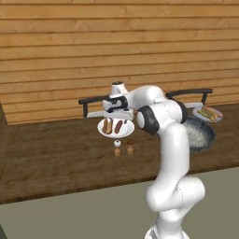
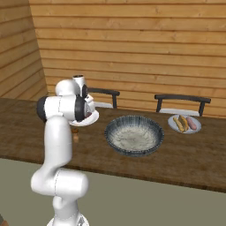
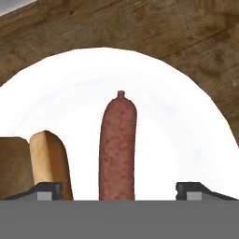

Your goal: Place one bun and one sausage from the bowl on each plate.

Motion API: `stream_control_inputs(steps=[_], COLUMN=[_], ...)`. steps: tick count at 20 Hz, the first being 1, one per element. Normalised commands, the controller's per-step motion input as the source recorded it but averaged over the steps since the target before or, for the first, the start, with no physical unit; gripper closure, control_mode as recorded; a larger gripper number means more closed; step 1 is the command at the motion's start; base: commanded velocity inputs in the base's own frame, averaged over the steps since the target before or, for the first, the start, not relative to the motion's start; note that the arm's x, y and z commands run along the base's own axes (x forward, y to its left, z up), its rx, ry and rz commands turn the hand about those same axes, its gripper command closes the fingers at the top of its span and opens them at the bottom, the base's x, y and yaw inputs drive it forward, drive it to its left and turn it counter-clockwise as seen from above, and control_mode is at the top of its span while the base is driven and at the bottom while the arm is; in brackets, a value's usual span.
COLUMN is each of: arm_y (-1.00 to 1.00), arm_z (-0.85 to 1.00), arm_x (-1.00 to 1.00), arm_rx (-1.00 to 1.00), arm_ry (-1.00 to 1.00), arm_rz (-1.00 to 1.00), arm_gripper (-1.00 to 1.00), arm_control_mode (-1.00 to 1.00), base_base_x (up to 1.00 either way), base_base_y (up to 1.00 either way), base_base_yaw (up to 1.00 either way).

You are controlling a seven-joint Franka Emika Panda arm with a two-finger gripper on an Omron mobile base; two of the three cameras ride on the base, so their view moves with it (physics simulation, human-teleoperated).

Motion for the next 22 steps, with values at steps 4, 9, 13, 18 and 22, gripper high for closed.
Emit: stream_control_inputs(steps=[4, 9, 13, 18, 22], arm_y=[-0.16, -0.26, -0.34, -0.4, -0.13], arm_z=[0.6, 1.0, 1.0, 1.0, 1.0], arm_x=[-0.47, -0.99, -0.99, -0.98, -0.59], arm_rx=[-0.05, 0.03, 0.08, 0.1, 0.03], arm_ry=[-0.11, -0.48, -0.5, -0.49, -0.28], arm_rz=[0.0, 0.0, 0.0, 0.0, 0.03], arm_gripper=[-1.0, -1.0, -1.0, -1.0, -1.0], arm_control_mode=[-1.0, -1.0, -1.0, -1.0, -1.0], base_base_x=[0.0, 0.0, 0.0, 0.0, 0.0], base_base_y=[0.0, 0.0, 0.0, 0.0, 0.0], base_base_yaw=[0.0, 0.0, 0.0, 0.0, 0.0])
